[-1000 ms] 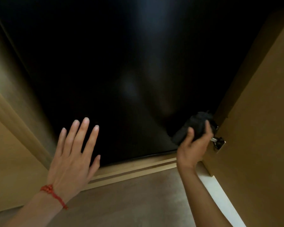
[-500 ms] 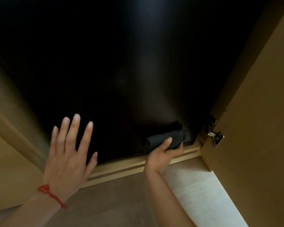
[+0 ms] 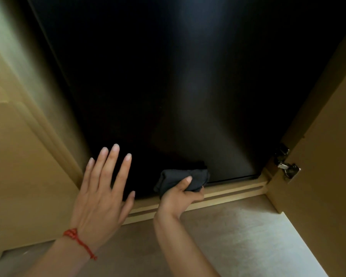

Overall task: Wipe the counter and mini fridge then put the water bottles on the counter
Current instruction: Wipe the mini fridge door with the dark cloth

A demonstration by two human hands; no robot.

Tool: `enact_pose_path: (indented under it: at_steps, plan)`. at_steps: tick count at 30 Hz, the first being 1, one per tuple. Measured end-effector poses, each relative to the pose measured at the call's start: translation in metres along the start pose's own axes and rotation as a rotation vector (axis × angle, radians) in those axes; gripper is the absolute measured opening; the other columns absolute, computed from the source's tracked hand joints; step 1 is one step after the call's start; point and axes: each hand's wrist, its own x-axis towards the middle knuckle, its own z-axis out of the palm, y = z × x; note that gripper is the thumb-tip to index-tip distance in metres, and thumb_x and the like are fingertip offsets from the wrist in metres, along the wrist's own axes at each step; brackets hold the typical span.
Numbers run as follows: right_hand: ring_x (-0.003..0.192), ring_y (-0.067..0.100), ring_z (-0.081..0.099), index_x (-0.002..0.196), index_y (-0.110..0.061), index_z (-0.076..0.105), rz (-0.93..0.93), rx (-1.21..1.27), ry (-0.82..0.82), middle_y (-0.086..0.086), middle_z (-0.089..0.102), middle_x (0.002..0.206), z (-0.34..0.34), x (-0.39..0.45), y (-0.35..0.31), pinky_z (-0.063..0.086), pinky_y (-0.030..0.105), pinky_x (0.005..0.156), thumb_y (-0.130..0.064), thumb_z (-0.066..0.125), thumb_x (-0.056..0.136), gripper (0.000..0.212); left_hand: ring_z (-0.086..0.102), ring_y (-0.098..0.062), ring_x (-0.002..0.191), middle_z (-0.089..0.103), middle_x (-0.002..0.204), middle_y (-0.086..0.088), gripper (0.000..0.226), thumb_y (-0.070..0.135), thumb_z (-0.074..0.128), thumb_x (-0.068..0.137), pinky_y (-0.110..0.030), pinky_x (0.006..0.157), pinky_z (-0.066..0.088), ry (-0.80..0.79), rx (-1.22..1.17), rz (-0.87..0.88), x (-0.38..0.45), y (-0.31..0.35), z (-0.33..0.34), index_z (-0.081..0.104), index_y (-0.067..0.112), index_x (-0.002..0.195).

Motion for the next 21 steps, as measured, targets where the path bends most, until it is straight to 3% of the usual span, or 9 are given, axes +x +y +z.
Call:
enact_pose_path:
  at_steps: [4, 8, 10, 12, 16, 19, 21]
  plan:
    - [0.103, 0.019, 0.046, 0.135, -0.011, 0.024, 0.005, 0.046, -0.024, 0.015, 0.042, 0.133, 0.007, -0.015, -0.009, 0.038, 0.021, 0.081, -0.022, 0.044, 0.095, 0.046, 0.014, -0.034, 0.14, 0.017, 0.15, -0.021, 0.066, 0.035, 0.039, 0.085, -0.047, 0.113, 0.012, 0.017, -0.021, -0.026, 0.001, -0.005, -0.009, 0.022, 0.005, 0.142]
    - [0.09, 0.011, 0.046, 0.136, -0.011, 0.022, -0.094, 0.073, -0.055, 0.003, 0.038, 0.118, 0.014, -0.032, -0.017, 0.034, -0.005, 0.055, -0.022, 0.044, 0.095, 0.048, 0.011, -0.032, 0.141, 0.016, 0.151, -0.02, 0.068, 0.035, 0.041, 0.086, -0.048, 0.113, 0.015, 0.041, -0.023, -0.026, 0.004, -0.009, -0.021, 0.02, 0.006, 0.143]
    - [0.092, 0.013, 0.049, 0.136, -0.012, 0.021, -0.161, 0.078, -0.088, 0.004, 0.039, 0.12, 0.016, -0.039, -0.022, 0.034, -0.005, 0.057, -0.021, 0.045, 0.094, 0.048, 0.01, -0.031, 0.142, 0.014, 0.151, -0.019, 0.069, 0.035, 0.042, 0.086, -0.047, 0.114, 0.014, 0.053, -0.027, -0.028, 0.005, -0.012, -0.026, 0.018, 0.007, 0.144]
    - [0.103, 0.017, 0.05, 0.135, -0.015, 0.022, -0.232, 0.074, -0.134, 0.005, 0.041, 0.125, 0.016, -0.046, -0.027, 0.038, -0.001, 0.067, -0.022, 0.045, 0.094, 0.048, 0.01, -0.03, 0.142, 0.014, 0.152, -0.018, 0.068, 0.034, 0.042, 0.087, -0.046, 0.114, 0.014, 0.064, -0.03, -0.03, 0.005, -0.014, -0.031, 0.018, 0.007, 0.144]
    - [0.11, 0.004, 0.044, 0.136, -0.02, 0.021, -0.42, 0.034, -0.263, -0.002, 0.036, 0.131, 0.02, -0.062, -0.041, 0.04, 0.004, 0.082, -0.025, 0.047, 0.093, 0.05, 0.014, -0.031, 0.141, 0.017, 0.15, -0.019, 0.066, 0.033, 0.044, 0.087, -0.048, 0.113, 0.019, 0.095, -0.051, -0.031, 0.008, -0.019, -0.041, 0.022, 0.005, 0.143]
    - [0.125, 0.016, 0.042, 0.137, -0.02, 0.021, -0.543, -0.015, -0.312, 0.007, 0.035, 0.141, 0.025, -0.071, -0.049, 0.042, 0.031, 0.1, -0.025, 0.048, 0.093, 0.052, 0.016, -0.032, 0.14, 0.02, 0.149, -0.02, 0.064, 0.033, 0.044, 0.088, -0.049, 0.111, 0.022, 0.12, -0.06, -0.032, 0.01, -0.022, -0.05, 0.024, 0.004, 0.142]
    - [0.129, 0.019, 0.039, 0.137, -0.019, 0.021, -0.594, -0.031, -0.329, 0.009, 0.034, 0.143, 0.025, -0.074, -0.053, 0.039, 0.04, 0.104, -0.023, 0.048, 0.093, 0.052, 0.018, -0.032, 0.14, 0.022, 0.148, -0.021, 0.063, 0.032, 0.044, 0.088, -0.051, 0.11, 0.025, 0.139, -0.067, -0.039, 0.011, -0.024, -0.056, 0.026, 0.003, 0.141]
